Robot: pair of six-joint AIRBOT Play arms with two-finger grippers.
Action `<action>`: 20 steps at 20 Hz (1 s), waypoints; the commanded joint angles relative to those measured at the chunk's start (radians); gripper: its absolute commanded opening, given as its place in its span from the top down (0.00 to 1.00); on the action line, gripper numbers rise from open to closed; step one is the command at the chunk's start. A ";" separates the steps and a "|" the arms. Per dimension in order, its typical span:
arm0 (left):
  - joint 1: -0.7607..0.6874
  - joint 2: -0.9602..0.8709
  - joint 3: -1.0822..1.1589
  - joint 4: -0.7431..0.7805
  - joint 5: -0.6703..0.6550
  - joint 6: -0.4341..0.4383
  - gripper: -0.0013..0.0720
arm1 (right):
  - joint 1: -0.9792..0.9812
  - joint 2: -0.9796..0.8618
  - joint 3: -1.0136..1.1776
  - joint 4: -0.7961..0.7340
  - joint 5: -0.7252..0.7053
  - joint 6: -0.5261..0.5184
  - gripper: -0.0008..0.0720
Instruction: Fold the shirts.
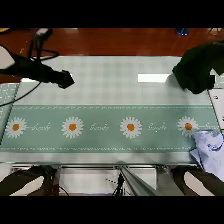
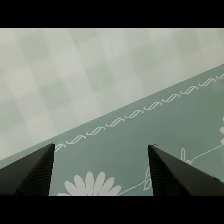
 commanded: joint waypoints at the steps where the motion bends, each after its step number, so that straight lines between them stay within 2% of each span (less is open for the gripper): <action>1: 0.000 0.004 0.237 -0.005 -0.171 -0.044 0.00 | 0.119 0.243 0.010 0.002 -0.021 -0.008 0.96; 4: 0.000 0.031 0.417 -0.005 -0.253 -0.068 0.00 | 0.241 0.372 0.055 0.025 0.002 -0.006 0.96; 6: 0.000 0.070 0.480 -0.005 -0.263 -0.068 0.00 | 0.312 0.417 0.098 0.055 0.061 -0.006 0.96; 11: 0.000 0.169 0.490 -0.004 -0.313 -0.068 0.00 | 0.441 0.402 0.143 0.082 0.204 -0.010 0.96; 14: 0.000 0.173 0.489 0.009 -0.361 -0.067 0.00 | 0.532 0.297 0.143 0.089 0.304 -0.021 0.96; 16: 0.000 0.168 0.489 0.055 -0.366 -0.067 0.00 | 0.618 0.178 0.143 0.103 0.318 -0.021 0.96; 20: 0.000 0.151 0.489 0.162 -0.366 -0.068 0.00 | 0.820 -0.090 0.143 0.254 0.305 -0.024 0.96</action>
